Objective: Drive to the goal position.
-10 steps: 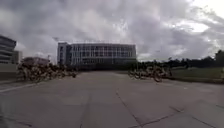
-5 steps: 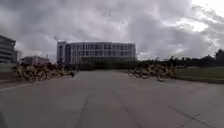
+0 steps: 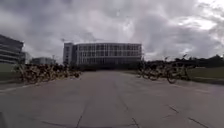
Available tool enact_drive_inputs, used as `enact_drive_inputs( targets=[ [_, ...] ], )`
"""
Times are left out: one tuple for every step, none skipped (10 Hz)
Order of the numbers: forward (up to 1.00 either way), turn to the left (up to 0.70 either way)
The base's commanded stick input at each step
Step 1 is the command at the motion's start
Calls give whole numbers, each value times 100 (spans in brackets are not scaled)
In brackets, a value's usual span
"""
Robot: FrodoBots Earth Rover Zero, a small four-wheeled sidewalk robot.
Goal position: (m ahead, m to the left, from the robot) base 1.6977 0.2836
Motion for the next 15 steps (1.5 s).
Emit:
enact_drive_inputs(
  targets=[
    [70,-35],
    [70,-35],
    [70,-35],
    [70,-35],
    [70,-35],
    [70,-35],
    [70,-35],
    [70,-25],
    [70,-3],
    [70,0],
    [70,0],
    [70,0],
    [70,0],
    [70,2],
    [70,10]
  ],
)
